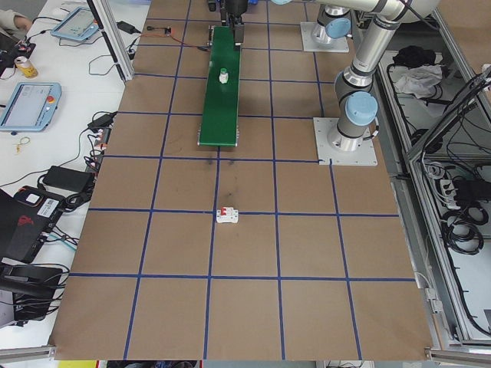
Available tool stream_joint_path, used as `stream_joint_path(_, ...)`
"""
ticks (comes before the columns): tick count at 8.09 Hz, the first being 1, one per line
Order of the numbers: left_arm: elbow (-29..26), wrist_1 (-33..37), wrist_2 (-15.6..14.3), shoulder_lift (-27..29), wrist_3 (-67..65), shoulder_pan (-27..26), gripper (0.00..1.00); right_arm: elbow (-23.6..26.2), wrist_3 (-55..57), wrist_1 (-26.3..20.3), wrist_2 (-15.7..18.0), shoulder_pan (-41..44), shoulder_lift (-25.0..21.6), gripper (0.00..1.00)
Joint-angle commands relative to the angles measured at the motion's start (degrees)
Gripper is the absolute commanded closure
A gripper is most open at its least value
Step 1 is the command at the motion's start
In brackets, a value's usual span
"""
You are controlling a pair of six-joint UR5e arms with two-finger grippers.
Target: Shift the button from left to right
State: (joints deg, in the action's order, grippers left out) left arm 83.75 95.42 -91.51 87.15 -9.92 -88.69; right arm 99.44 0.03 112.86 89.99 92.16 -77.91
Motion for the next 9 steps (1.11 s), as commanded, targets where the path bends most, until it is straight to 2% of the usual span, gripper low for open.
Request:
stream_joint_path(1,-3.74,-0.50,0.28,2.92,1.13,-0.26,0.00,0.14,0.32,0.08,-5.25,-1.02,0.40,0.09)
stream_joint_path(3,-9.81,-0.15,1.77,6.97,1.66,-0.78,0.00,1.01,3.46,0.25,-10.34,-1.81,0.40,0.10)
stream_joint_path(5,-10.09,-0.49,2.04,6.28,1.75,-2.54,0.00,1.10,6.39,0.34,-10.54,-1.81,0.39,0.10)
stream_joint_path(7,-9.83,-0.50,2.22,5.40,1.40,-3.77,0.00,1.46,6.91,0.43,-12.55,-1.72,0.31,0.10)
stream_joint_path(9,-9.66,-0.41,5.19,4.53,1.66,-3.86,0.00,1.46,7.52,0.43,-12.65,-1.55,0.31,0.09)
